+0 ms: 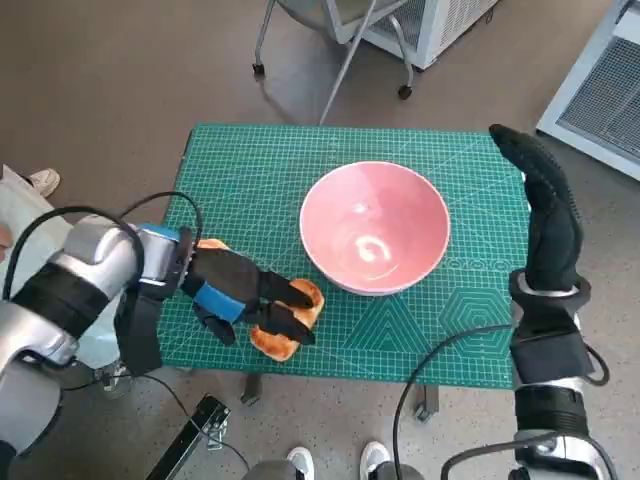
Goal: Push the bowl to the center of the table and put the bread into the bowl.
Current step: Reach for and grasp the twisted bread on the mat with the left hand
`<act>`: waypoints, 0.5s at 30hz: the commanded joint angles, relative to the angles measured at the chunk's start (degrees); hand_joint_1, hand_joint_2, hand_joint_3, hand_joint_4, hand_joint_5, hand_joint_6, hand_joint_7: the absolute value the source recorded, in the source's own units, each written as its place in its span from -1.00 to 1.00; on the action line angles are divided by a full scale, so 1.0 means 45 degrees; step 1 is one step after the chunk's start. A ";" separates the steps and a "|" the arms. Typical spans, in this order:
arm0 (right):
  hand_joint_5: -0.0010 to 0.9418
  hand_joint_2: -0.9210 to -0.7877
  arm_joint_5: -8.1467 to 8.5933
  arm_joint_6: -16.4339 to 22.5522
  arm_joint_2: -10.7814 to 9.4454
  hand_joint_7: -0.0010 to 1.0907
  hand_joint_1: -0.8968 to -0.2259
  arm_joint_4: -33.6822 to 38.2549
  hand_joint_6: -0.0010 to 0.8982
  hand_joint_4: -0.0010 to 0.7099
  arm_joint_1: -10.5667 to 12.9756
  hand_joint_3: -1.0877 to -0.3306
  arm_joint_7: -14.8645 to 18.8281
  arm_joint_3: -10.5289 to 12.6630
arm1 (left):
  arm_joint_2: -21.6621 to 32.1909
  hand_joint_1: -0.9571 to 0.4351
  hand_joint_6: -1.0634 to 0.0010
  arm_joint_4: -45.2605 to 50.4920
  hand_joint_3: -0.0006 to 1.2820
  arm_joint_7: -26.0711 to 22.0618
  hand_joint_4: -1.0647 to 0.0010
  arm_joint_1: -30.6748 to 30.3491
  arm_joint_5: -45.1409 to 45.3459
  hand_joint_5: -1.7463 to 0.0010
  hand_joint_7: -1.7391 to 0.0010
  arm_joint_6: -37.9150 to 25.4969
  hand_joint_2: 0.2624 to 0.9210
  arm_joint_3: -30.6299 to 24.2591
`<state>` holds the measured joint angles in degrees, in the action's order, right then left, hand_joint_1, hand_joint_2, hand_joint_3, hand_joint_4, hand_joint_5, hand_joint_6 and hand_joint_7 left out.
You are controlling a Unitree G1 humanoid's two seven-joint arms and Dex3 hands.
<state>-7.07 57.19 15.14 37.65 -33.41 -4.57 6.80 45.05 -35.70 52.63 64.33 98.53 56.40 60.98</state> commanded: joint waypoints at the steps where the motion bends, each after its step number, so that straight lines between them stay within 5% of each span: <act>1: -1.00 -1.00 -0.0241 -0.0130 0.0036 0.31 0.00 0.0071 -0.76 -0.03 0.0334 -0.09 -0.0219 0.0060 | -0.0239 0.05 1.00 -0.0230 -0.75 0.0912 0.84 0.0270 0.0116 0.99 0.69 -0.0388 1.00 0.0617; 15: -1.00 -1.00 -0.0313 -0.0262 0.0078 0.32 -0.10 0.0069 -0.77 -0.04 0.0400 -0.08 -0.0389 0.0044 | -0.1512 0.05 0.94 -0.1827 -0.72 0.1489 0.80 0.0174 -0.0140 0.98 0.73 -0.1210 1.00 0.1914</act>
<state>-8.32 57.01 15.28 37.68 -32.96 -6.07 6.81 39.96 -41.96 60.19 65.08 98.41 50.30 67.99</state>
